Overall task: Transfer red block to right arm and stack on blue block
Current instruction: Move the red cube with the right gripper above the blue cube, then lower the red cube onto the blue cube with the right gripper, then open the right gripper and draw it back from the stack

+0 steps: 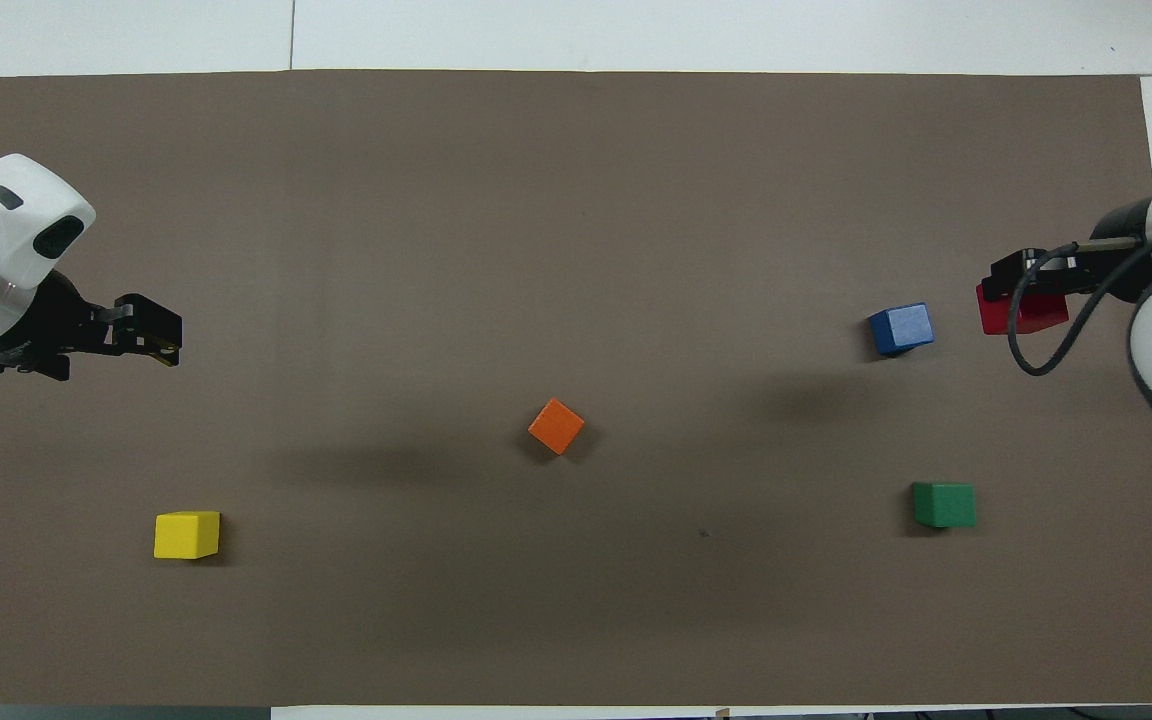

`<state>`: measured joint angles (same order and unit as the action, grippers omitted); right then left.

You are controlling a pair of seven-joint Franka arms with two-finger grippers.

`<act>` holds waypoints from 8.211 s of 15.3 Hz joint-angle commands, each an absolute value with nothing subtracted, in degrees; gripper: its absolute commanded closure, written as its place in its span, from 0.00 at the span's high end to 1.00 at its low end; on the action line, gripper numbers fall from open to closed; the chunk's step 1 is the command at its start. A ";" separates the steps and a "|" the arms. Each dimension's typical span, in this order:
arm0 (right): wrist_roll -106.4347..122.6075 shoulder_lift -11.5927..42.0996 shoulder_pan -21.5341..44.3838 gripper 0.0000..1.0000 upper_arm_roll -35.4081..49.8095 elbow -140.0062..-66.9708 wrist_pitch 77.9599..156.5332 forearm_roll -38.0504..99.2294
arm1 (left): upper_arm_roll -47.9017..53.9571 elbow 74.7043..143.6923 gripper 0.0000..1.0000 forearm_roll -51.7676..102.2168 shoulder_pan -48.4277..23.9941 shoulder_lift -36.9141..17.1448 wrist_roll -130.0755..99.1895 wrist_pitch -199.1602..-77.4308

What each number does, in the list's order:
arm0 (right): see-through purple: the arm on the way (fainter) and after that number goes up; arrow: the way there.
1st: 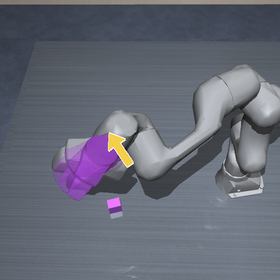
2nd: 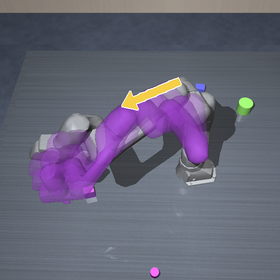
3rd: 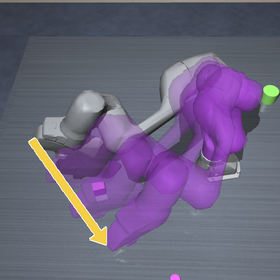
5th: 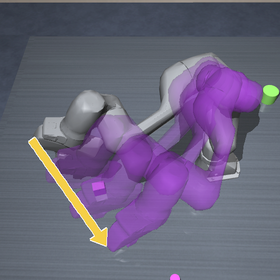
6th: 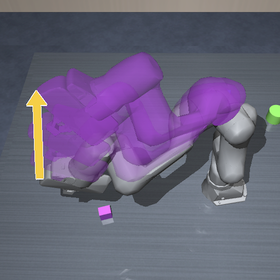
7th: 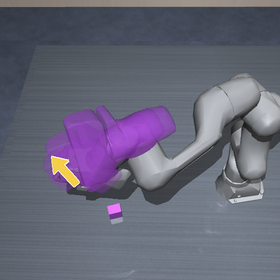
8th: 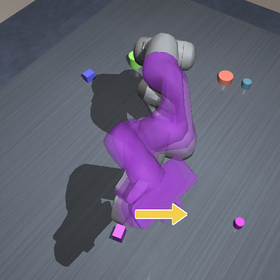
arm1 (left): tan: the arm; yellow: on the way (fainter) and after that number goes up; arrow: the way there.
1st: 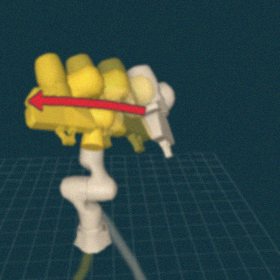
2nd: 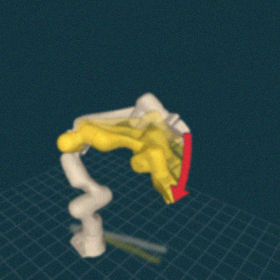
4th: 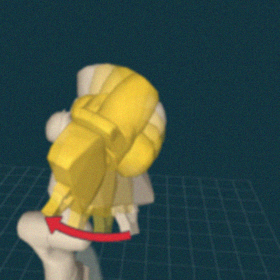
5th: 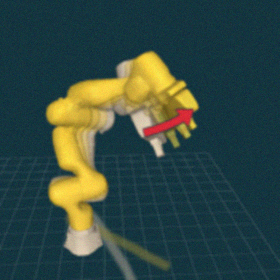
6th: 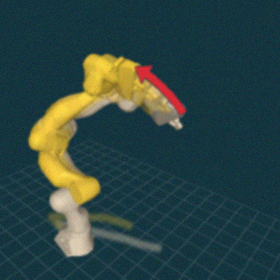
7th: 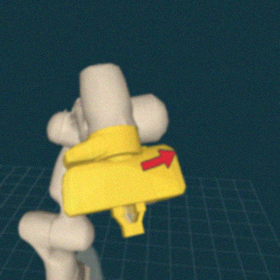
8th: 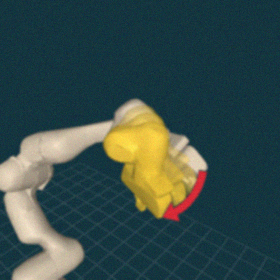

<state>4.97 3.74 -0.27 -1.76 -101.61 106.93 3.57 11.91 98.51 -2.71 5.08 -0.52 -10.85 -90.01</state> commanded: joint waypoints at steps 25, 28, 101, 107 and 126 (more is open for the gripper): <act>7.03 6.33 1.23 0.00 -1.49 -121.82 139.48 -0.26 | 10.20 93.87 1.00 -1.93 2.55 -1.49 -6.33 -90.44; 6.16 7.12 1.49 0.00 -1.49 -121.73 139.48 0.08 | 9.76 93.87 1.00 -1.76 2.55 -1.49 -6.06 -90.88; 7.65 8.79 1.14 0.81 -1.41 -118.93 134.66 1.49 | 8.96 94.92 1.00 0.62 3.43 -0.53 -6.59 -91.85; 3.62 7.82 1.75 0.81 -1.41 -112.34 124.66 3.60 | 8.96 94.92 1.00 0.62 3.43 -0.53 -6.59 -91.85; 4.57 -4.75 -0.08 0.82 -1.58 -95.37 89.29 -2.90 | 8.96 94.92 1.00 0.62 3.34 -0.53 -6.59 -91.85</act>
